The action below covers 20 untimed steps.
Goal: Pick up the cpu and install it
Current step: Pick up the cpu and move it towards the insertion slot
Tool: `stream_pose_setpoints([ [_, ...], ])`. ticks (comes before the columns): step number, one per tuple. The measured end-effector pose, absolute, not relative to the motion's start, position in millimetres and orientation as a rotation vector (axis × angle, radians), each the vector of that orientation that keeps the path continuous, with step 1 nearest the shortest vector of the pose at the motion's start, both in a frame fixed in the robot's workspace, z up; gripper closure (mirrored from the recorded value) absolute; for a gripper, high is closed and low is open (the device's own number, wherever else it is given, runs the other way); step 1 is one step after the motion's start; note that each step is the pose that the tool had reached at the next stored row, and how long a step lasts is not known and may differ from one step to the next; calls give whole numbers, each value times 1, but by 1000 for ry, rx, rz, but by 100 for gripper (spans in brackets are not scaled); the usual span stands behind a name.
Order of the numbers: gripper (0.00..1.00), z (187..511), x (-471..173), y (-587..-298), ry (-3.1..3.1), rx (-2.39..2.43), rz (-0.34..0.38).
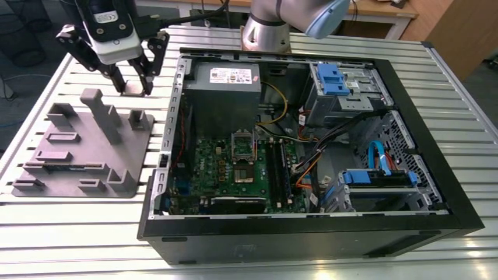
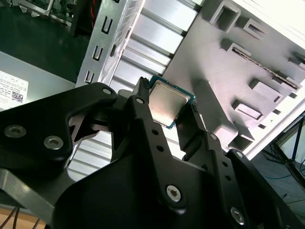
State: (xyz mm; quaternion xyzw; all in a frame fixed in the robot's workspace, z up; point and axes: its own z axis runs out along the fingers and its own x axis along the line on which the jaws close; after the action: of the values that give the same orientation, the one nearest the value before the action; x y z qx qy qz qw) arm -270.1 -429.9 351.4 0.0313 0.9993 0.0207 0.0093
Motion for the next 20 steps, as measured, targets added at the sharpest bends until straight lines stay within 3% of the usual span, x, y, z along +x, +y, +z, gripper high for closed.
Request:
stream_pose_setpoints([
  [20,53,357,-255,-430,3121,98,65],
])
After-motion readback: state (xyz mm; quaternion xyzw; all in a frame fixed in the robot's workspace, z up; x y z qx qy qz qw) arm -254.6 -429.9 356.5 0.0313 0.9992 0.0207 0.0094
